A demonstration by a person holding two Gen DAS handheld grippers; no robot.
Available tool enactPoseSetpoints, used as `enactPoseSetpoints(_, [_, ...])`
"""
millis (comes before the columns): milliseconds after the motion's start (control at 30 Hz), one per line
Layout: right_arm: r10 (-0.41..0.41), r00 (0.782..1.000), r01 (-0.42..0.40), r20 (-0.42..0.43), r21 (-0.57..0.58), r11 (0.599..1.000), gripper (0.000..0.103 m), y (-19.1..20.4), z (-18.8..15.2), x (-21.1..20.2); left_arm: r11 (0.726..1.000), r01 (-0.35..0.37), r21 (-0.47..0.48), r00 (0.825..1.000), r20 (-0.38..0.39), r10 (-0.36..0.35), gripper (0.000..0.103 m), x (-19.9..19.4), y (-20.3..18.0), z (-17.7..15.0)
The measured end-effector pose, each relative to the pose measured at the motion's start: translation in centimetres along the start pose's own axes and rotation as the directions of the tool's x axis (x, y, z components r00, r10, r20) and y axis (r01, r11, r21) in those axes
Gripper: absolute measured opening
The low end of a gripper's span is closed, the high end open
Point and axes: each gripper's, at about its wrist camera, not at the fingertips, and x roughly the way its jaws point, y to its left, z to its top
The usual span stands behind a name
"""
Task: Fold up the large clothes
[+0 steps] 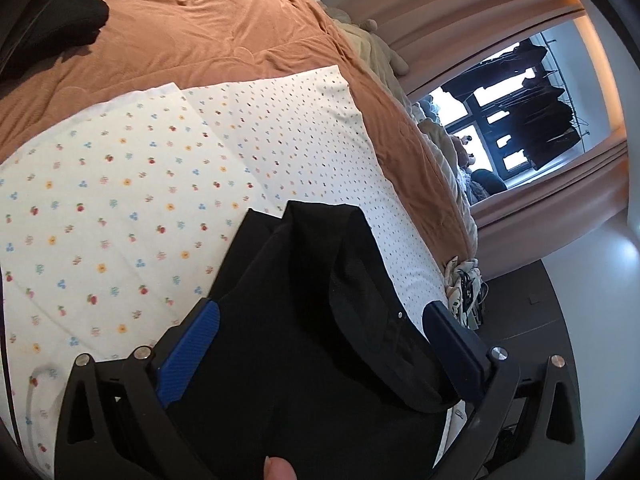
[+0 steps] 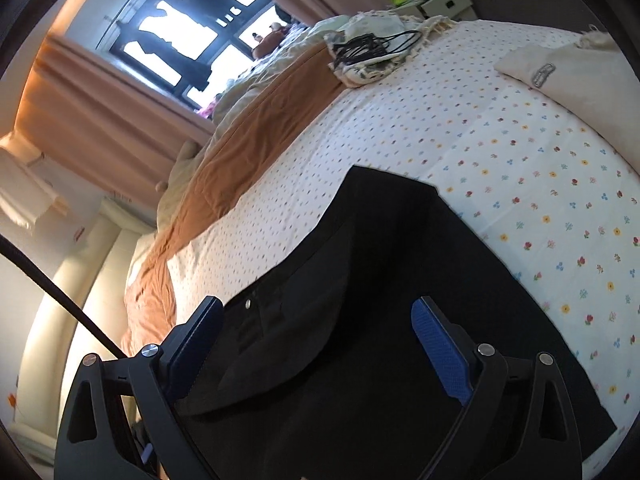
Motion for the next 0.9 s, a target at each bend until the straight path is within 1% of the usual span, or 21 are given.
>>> enactPoseSetpoints(133, [-0.012, 0.998, 0.007, -0.057, -0.082, 0.997, 0.095, 2.3, -1.6, -0.1, 1.000, -0.016, 0.012, 1.000, 0.008, 0.016, 0.103, -2.1, 1.4, -0.8])
enactPoseSetpoints(200, [-0.039, 0.996, 0.028, -0.080, -0.138, 0.990, 0.095, 3.6, -2.4, 0.1, 0.999, -0.028, 0.027, 1.000, 0.002, 0.028, 0.103, -2.8, 2.0, -1.4])
enactPoseSetpoints(300, [-0.083, 0.990, 0.054, -0.116, -0.235, 0.971, 0.095, 5.9, -3.8, 0.7, 0.999, -0.032, 0.034, 0.999, -0.003, 0.032, 0.103, -3.7, 3.2, -2.7])
enactPoseSetpoints(400, [-0.123, 0.977, 0.059, -0.173, -0.335, 0.941, 0.095, 8.4, -5.5, 1.7, 0.999, -0.041, 0.024, 0.999, -0.001, 0.041, 0.103, -4.4, 4.7, -4.0])
enactPoseSetpoints(467, [-0.156, 0.969, 0.067, -0.194, -0.397, 0.915, 0.095, 9.8, -6.5, 2.1, 0.999, -0.038, 0.012, 0.999, -0.010, 0.039, 0.099, -4.6, 5.8, -4.8])
enactPoseSetpoints(633, [-0.189, 0.954, 0.062, -0.233, -0.464, 0.884, 0.095, 11.4, -8.6, 1.5, 0.999, -0.042, -0.010, 0.999, -0.028, 0.042, 0.089, -4.8, 7.6, -6.2])
enactPoseSetpoints(667, [-0.194, 0.951, 0.059, -0.240, -0.474, 0.879, 0.095, 11.4, -9.1, 1.3, 0.999, -0.041, -0.012, 0.999, -0.034, 0.041, 0.088, -4.8, 7.9, -6.4])
enactPoseSetpoints(733, [-0.197, 0.945, 0.049, -0.260, -0.485, 0.873, 0.095, 11.5, -9.8, 0.6, 0.999, -0.042, -0.008, 0.998, -0.046, 0.042, 0.083, -4.7, 8.2, -6.9])
enactPoseSetpoints(833, [-0.219, 0.936, 0.053, -0.277, -0.503, 0.862, 0.095, 11.4, -11.5, -0.2, 0.999, -0.045, 0.006, 0.997, -0.070, 0.045, 0.082, -4.6, 8.5, -7.9])
enactPoseSetpoints(900, [-0.231, 0.931, 0.056, -0.282, -0.517, 0.854, 0.095, 12.3, -12.5, -0.6, 0.999, -0.042, 0.008, 0.996, -0.078, 0.043, 0.081, -4.6, 8.8, -8.2])
